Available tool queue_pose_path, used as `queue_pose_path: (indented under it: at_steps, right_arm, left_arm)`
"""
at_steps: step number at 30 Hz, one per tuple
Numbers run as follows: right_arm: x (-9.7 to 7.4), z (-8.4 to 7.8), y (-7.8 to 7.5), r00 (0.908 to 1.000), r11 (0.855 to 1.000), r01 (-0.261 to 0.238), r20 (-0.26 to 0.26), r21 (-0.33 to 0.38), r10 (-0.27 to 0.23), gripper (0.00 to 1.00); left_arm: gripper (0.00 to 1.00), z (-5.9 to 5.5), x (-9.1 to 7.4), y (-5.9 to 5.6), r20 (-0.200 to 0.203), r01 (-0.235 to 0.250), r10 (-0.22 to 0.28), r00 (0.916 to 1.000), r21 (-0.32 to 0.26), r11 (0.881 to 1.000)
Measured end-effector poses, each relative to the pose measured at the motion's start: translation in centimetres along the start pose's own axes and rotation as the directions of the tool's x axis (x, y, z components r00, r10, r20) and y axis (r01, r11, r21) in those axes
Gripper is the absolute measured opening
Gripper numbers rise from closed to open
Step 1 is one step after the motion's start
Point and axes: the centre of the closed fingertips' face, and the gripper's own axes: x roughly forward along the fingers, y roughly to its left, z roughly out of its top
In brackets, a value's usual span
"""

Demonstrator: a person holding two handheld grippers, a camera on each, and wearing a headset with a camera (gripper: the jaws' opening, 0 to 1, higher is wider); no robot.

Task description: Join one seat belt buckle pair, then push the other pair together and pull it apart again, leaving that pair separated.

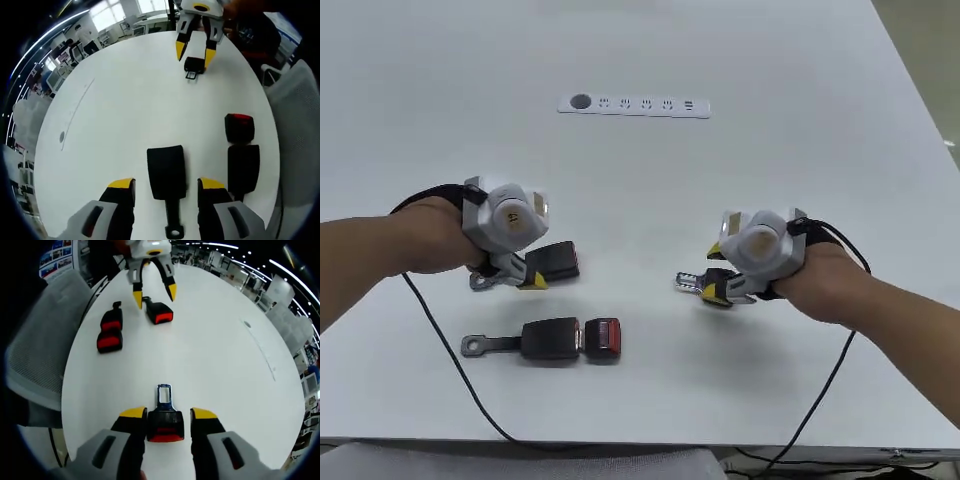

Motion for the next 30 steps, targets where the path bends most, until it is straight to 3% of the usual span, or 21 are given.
queue_pose_path:
  at_steps: [7,10,18,25,27,30]
  right_arm:
    - [-0.1,-1.4,0.2,0.9996,1.0,-0.022,-0.018,0.007,0.022,0.35]
    - [0.1,-2.0,0.4,0.9988,0.999,-0.035,-0.034,0.006,0.035,0.35]
    - [0.3,-3.3,0.5,0.998,0.999,-0.041,-0.047,0.006,0.041,0.35]
    - [0.5,-3.3,0.4,0.9981,0.999,-0.052,-0.034,-0.012,0.051,0.33]
    - [0.4,-3.3,0.5,0.9974,0.998,-0.065,-0.033,-0.016,0.064,0.33]
    - [0.4,-3.1,0.6,0.9962,0.996,-0.076,-0.046,-0.036,0.075,0.33]
  left_arm:
    - [0.51,-0.8,0.8,0.2,-0.017,0.028,-0.028,0.9995,-0.005,1.0]
    - [0.49,-0.4,1.0,-0.1,-0.004,0.047,-0.047,0.9989,-0.026,0.999]
    - [0.4,-0.1,1.1,-0.6,-0.003,0.067,-0.067,0.9977,0.001,0.998]
    - [0.35,0.3,1.3,-1.5,-0.019,0.082,-0.081,0.9965,0.071,0.994]
    - [0.34,0.2,1.4,-1.5,-0.044,0.073,-0.067,0.9968,0.144,0.987]
    - [0.34,0.3,1.5,-1.6,-0.046,0.077,-0.071,0.9964,0.132,0.988]
